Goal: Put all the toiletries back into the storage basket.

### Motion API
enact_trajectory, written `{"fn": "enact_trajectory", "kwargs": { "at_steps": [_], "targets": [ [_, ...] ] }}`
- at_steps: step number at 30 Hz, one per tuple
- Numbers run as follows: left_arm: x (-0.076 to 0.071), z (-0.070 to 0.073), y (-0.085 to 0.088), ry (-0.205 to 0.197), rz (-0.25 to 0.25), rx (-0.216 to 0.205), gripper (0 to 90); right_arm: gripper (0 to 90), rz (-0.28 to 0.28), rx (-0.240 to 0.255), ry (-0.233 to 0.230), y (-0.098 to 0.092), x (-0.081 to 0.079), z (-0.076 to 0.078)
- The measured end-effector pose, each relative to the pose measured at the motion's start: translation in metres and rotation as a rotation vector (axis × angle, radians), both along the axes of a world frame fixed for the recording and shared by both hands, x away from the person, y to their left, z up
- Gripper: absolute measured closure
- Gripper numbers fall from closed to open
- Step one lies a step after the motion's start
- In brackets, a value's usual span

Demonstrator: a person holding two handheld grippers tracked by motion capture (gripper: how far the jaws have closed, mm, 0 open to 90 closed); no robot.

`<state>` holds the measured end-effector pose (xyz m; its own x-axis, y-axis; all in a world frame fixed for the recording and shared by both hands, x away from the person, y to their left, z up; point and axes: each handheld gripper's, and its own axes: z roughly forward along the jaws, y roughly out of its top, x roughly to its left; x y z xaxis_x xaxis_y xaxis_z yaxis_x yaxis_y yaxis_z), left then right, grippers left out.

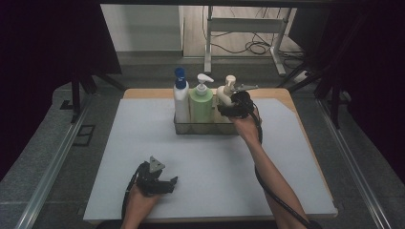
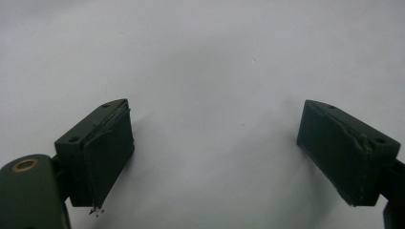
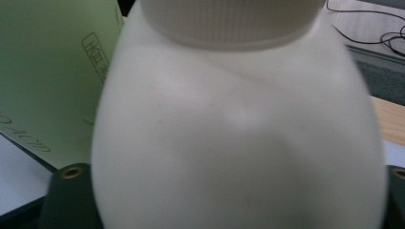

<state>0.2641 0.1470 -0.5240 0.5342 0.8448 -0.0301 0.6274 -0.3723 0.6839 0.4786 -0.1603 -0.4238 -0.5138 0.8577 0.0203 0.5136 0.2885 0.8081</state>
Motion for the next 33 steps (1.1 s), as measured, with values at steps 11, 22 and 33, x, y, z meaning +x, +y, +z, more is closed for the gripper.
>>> {"fn": "enact_trajectory", "kwargs": {
  "at_steps": [11, 22, 33],
  "targets": [
    [0.000, 0.000, 0.000, -0.001, 0.001, -0.003, 11.9, 19.4, 0.062, -0.022, -0.030, -0.018, -0.015, 0.004],
    [0.000, 0.000, 0.000, -0.001, 0.001, -0.001, 11.9, 19.0, 0.098, -0.054, -0.013, -0.040, -0.033, 0.007],
    [0.000, 0.000, 0.000, -0.001, 0.001, -0.001, 11.9, 53.5, 0.061, -0.055, 0.043, -0.062, -0.036, 0.003]
  ]
}}
